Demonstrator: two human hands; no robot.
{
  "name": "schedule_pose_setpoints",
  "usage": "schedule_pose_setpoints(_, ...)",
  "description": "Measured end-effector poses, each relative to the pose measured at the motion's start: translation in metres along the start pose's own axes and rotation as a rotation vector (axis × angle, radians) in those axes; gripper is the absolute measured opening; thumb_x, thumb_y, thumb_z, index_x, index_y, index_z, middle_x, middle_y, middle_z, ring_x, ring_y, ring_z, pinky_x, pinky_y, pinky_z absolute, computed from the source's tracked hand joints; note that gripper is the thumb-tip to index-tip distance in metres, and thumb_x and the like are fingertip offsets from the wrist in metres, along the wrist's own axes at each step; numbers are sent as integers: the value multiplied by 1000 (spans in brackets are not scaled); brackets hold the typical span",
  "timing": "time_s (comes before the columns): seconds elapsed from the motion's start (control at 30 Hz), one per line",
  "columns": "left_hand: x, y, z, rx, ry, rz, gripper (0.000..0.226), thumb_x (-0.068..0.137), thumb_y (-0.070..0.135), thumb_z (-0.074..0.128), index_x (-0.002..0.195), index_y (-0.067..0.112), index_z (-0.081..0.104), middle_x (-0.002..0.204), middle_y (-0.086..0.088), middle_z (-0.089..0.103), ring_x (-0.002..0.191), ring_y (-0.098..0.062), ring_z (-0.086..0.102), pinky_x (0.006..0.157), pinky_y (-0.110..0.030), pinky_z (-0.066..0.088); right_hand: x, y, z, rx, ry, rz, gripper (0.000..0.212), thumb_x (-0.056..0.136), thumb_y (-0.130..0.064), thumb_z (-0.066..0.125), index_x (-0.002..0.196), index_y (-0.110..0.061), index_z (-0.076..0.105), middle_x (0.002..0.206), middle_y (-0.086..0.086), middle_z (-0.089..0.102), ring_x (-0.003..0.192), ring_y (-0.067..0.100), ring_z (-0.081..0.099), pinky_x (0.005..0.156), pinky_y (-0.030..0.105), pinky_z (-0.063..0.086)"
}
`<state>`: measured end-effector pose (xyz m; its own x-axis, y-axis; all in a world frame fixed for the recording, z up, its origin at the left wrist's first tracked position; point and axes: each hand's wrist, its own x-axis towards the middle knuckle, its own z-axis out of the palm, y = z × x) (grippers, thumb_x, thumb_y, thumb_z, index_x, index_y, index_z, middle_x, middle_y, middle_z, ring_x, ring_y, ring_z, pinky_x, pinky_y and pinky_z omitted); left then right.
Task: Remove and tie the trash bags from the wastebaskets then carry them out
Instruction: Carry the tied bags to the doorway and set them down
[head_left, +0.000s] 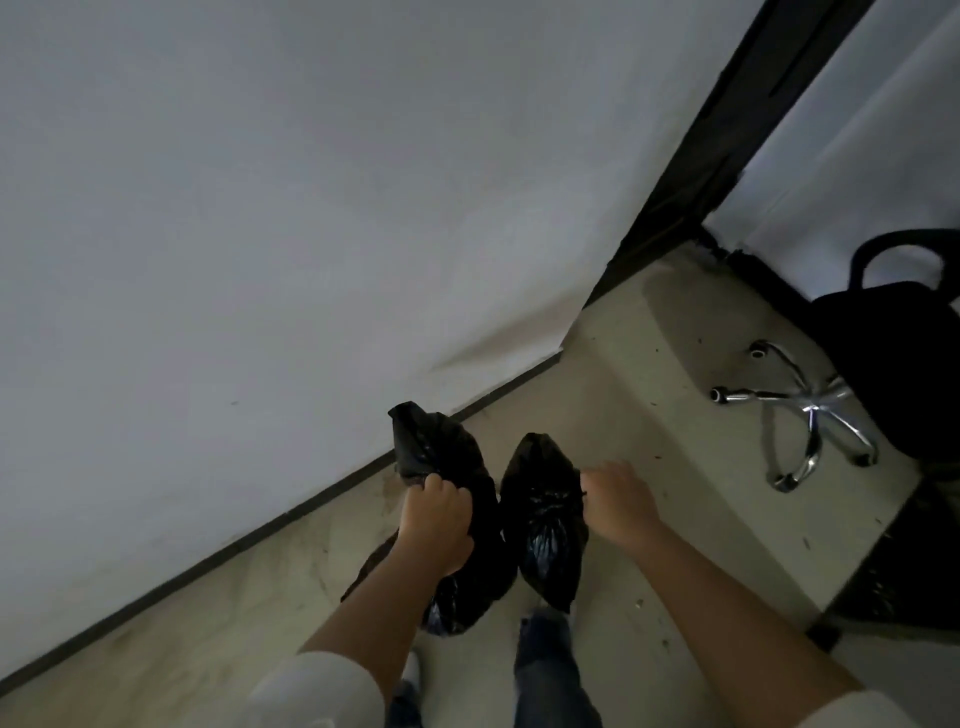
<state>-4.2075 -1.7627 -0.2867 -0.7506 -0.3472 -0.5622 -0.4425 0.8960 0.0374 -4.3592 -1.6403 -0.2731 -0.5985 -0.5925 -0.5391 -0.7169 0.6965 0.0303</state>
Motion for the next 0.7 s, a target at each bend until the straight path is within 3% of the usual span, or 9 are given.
schedule_pose_setpoints(0.1, 57, 13, 1, -69, -89, -135, 25, 92, 27, 43, 107, 11, 55, 113, -8, 58, 108, -25, 51, 83, -31, 40, 72, 36, 2, -22, -41, -57, 38, 89, -6, 39, 57, -17, 23, 66, -3, 29, 110, 28, 47, 73, 29, 33)
schedule_pose_setpoints(0.17, 94, 22, 3, -84, -161, -237, 18, 93, 19, 42, 83, 12, 55, 87, -3, 56, 81, -20, 52, 73, -28, 34, 121, 56, 5, -65, -75, -130, 42, 88, -5, 39, 55, -20, 18, 62, -4, 22, 96, 27, 48, 69, 29, 29)
schedule_pose_setpoints(0.23, 131, 33, 5, -137, -218, -355, 30, 93, 13, 43, 63, 14, 38, 65, 0, 36, 60, -16, 35, 71, -25, 30, 167, 70, 7, -102, -92, -197, 42, 89, -5, 40, 55, -19, 19, 62, -2, 23, 79, 23, 43, 63, 28, 30)
schedule_pose_setpoints(0.27, 149, 38, 8, -167, -231, -409, 28, 93, 12, 43, 65, 14, 39, 63, 0, 33, 61, -15, 37, 70, -24, 31, 186, 77, 9, -123, -104, -220, 41, 90, -5, 39, 56, -19, 21, 62, -2, 25, 75, 21, 40, 61, 28, 31)
schedule_pose_setpoints(0.33, 180, 49, 15, -252, -259, -512, 13, 92, 14, 44, 82, 16, 52, 71, 1, 46, 79, -16, 52, 71, -24, 34, 218, 92, 13, -156, -120, -260, 29, 91, -5, 40, 63, -12, 39, 71, 1, 41, 86, 24, 45, 68, 32, 38)
schedule_pose_setpoints(0.43, 216, 65, 26, -417, -277, -694, 22, 92, 16, 44, 104, 13, 63, 99, -3, 64, 100, -21, 61, 79, -26, 45, 257, 114, 16, -198, -142, -282, 17, 91, -5, 41, 80, -6, 55, 88, 10, 57, 107, 32, 52, 71, 34, 40)
schedule_pose_setpoints(0.53, 242, 71, 33, -632, -263, -860, 25, 90, 18, 44, 102, 10, 64, 99, -5, 65, 97, -23, 63, 76, -28, 46, 289, 126, 21, -231, -153, -293, 20, 91, -6, 42, 100, -5, 60, 105, 14, 61, 109, 32, 52, 72, 35, 43)
schedule_pose_setpoints(0.63, 269, 74, 43, -879, -226, -997, 18, 87, 16, 46, 91, 9, 62, 96, -9, 64, 88, -25, 62, 71, -28, 45, 319, 136, 27, -260, -150, -307, 18, 91, -7, 42, 96, -6, 59, 93, 15, 56, 107, 32, 54, 69, 35, 41)
schedule_pose_setpoints(0.7, 283, 75, 51, -1016, -221, -1061, 13, 84, 13, 47, 76, 7, 54, 84, -10, 60, 78, -25, 57, 68, -27, 43, 336, 148, 30, -285, -146, -295, 19, 90, -6, 42, 96, -6, 60, 96, 16, 59, 106, 32, 54, 68, 34, 41)
